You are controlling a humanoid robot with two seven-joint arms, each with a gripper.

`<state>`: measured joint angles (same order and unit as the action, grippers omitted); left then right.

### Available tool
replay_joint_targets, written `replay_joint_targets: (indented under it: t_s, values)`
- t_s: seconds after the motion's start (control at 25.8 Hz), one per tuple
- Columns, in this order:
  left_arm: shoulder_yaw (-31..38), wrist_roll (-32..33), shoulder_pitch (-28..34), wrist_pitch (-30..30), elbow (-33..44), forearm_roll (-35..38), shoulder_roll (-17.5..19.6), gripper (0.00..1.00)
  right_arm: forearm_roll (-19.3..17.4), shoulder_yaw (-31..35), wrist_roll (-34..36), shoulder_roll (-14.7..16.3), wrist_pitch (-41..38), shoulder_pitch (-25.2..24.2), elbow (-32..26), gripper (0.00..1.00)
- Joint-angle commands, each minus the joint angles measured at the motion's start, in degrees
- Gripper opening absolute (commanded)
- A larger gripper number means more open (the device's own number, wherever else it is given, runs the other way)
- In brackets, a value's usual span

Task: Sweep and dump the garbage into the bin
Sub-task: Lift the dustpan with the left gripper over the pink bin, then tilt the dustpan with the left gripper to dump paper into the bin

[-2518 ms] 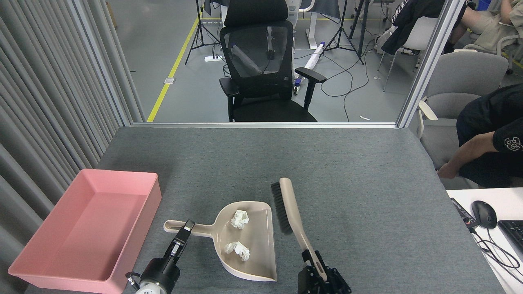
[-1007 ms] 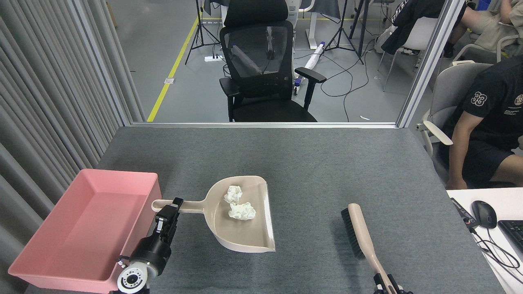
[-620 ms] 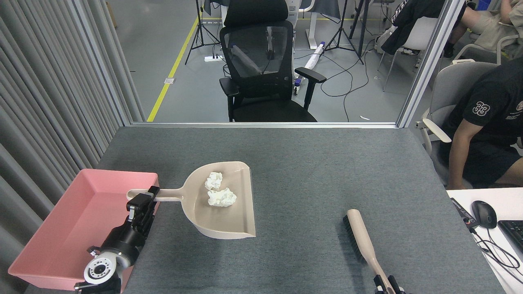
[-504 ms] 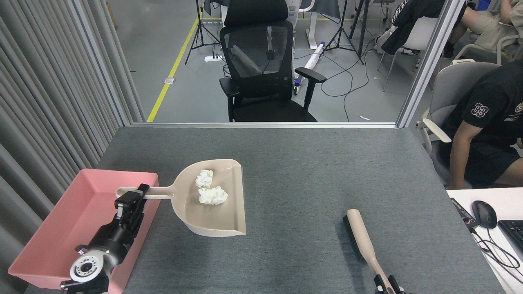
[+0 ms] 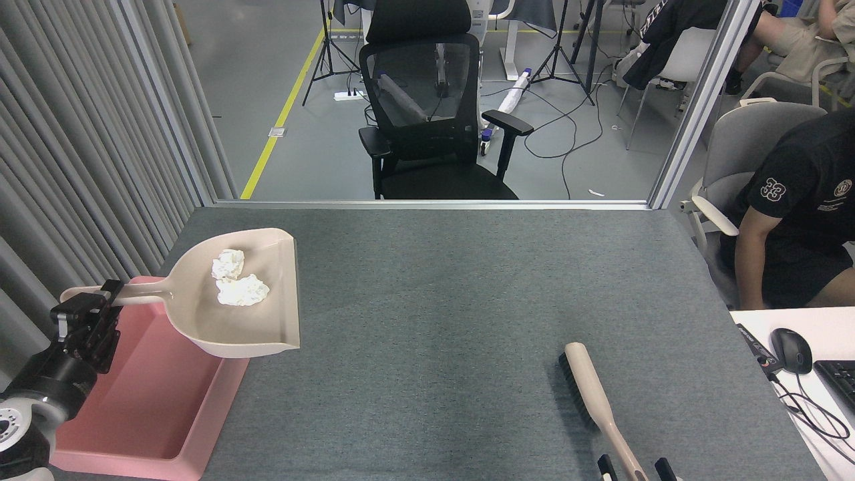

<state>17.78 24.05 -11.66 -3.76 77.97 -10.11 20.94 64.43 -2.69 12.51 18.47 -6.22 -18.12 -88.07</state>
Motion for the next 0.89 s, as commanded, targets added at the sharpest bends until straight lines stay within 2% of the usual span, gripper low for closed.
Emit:
replay_joint_targets:
  t_s: [0.0, 0.23, 0.58, 0.85]
  values:
    - [1.0, 0.1, 0.1, 0.9, -3.2, -1.8, 3.1, 0.20, -0.1, 0.1, 0.2, 0.0, 0.0, 0.0, 0.0, 0.96]
    - [2.3, 1.4, 1.0, 5.9, -8.1, -2.2, 7.1, 0.20, 0.0, -0.1, 0.2, 0.3, -0.4, 0.4, -0.2, 0.96]
    - [3.2, 1.6, 3.5, 11.0, -12.2, -2.8, 10.4, 0.21, 0.0, 0.1, 0.2, 1.0, -0.5, 0.5, -0.2, 0.96]
    - [3.1, 1.6, 3.4, 19.7, -24.0, -2.7, 14.6, 0.21, 0.0, 0.1, 0.2, 2.1, -0.7, 0.5, -0.4, 0.96]
